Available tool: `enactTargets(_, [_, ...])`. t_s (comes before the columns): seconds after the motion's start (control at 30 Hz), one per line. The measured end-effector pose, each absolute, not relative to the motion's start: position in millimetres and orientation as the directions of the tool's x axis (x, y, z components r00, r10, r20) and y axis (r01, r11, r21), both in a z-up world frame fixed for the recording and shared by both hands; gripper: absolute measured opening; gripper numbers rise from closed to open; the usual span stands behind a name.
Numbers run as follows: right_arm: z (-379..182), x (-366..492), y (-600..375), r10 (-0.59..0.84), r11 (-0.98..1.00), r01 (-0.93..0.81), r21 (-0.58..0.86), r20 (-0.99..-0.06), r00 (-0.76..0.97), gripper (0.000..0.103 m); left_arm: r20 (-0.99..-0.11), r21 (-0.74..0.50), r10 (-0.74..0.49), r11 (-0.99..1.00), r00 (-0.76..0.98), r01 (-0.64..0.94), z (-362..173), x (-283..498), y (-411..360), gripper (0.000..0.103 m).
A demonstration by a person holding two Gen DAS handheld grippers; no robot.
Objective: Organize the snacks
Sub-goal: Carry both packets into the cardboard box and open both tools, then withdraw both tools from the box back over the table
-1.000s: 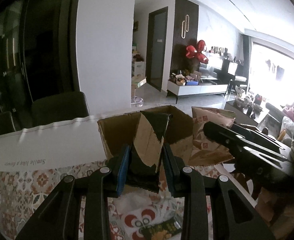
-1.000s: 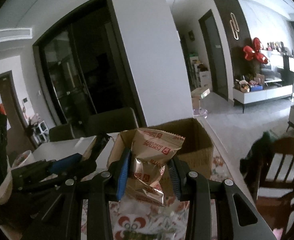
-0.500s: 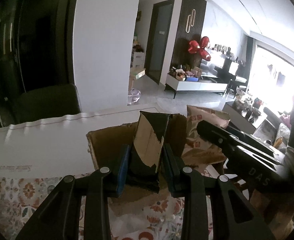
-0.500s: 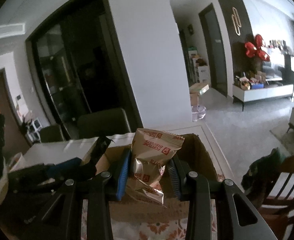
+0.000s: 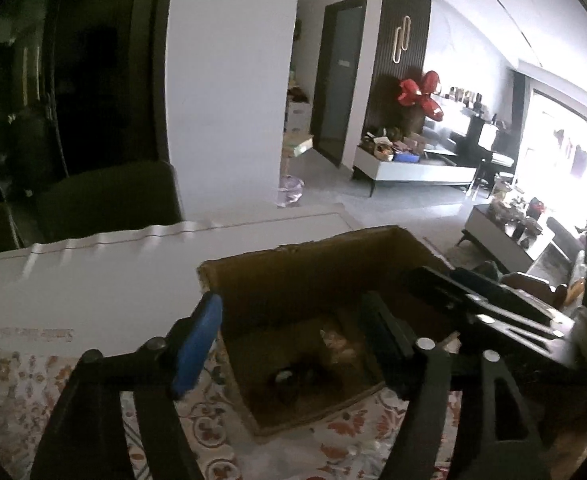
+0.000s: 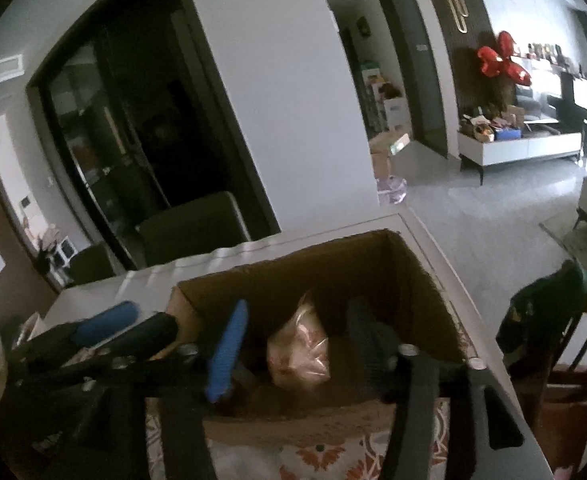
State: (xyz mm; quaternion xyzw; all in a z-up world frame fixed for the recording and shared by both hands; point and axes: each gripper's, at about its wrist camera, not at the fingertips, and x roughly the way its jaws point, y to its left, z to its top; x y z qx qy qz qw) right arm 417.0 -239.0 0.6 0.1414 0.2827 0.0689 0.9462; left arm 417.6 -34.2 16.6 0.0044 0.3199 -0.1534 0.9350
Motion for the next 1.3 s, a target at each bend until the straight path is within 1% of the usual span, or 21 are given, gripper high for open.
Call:
enactTargets(0.07, [1.4,412.1,-241.4,0.192,0.955,-0.039,0.295,-0.512,0.838,0.066,-0.595,-0.060,-0.272,0.953,0.756,0.296,15.9,409.8,-34.0,0.072])
enactTargets(0.13, [5.9,402.4,-236.1,0.165,0.965,-0.034,0.260,-0.499,0.851,0.067,-0.588,-0.054,-0.274,0.952,0.760,0.302,16.8,399.7,-34.5,0.075])
enactTargets(0.17, [8.2,398.9,-233.7,0.155,0.969,-0.034,0.245,-0.493,0.856,0.070,-0.582,-0.055,-0.273,0.953,0.766,0.298,18.6,392.7,-34.1,0.078])
enactTargets(0.23, [13.8,386.7,-229.6,0.137,0.976,-0.035,0.216,-0.478,0.868,0.072,-0.577,-0.057,-0.265,0.957,0.773,0.285,21.7,385.7,-31.0,0.083])
enactTargets(0.37, [20.5,365.0,-222.7,0.109,0.985,-0.033,0.171,-0.454,0.884,0.076,-0.563,-0.053,-0.233,0.968,0.793,0.247,25.7,366.0,-18.9,0.086])
enactTargets(0.47, [21.7,349.3,-219.0,0.101,0.989,-0.041,0.142,-0.446,0.889,0.076,-0.557,-0.037,-0.213,0.972,0.803,0.232,28.4,346.1,-12.8,0.089])
enactTargets(0.57, [21.3,334.5,-214.5,0.092,0.993,-0.046,0.113,-0.447,0.890,0.076,-0.548,-0.008,-0.197,0.973,0.813,0.231,30.2,328.0,-12.2,0.090])
enactTargets(0.67, [20.3,318.8,-213.1,0.101,0.992,-0.056,0.113,-0.448,0.888,0.076,-0.541,0.010,-0.197,0.971,0.818,0.240,31.6,311.2,-13.9,0.091])
enactTargets(0.8, [17.4,298.0,-218.0,0.103,0.991,-0.052,0.125,-0.442,0.891,0.076,-0.526,0.028,-0.226,0.959,0.820,0.282,27.3,280.3,-16.6,0.091])
enactTargets(0.97, [10.1,268.3,-223.1,0.071,0.992,-0.017,0.128,-0.432,0.899,0.076,-0.507,0.063,-0.241,0.947,0.828,0.315,17.6,252.9,-21.9,0.091])
enactTargets(1.17, [-4.5,238.8,-223.4,0.046,0.993,0.005,0.115,-0.445,0.894,0.076,-0.478,0.134,-0.275,0.916,0.834,0.379,0.7,221.2,-31.3,0.091])
enactTargets(1.3, [-17.5,220.5,-222.7,0.023,0.995,0.024,0.097,-0.454,0.890,0.076,-0.470,0.168,-0.290,0.898,0.834,0.407,-8.2,214.3,-31.0,0.091])
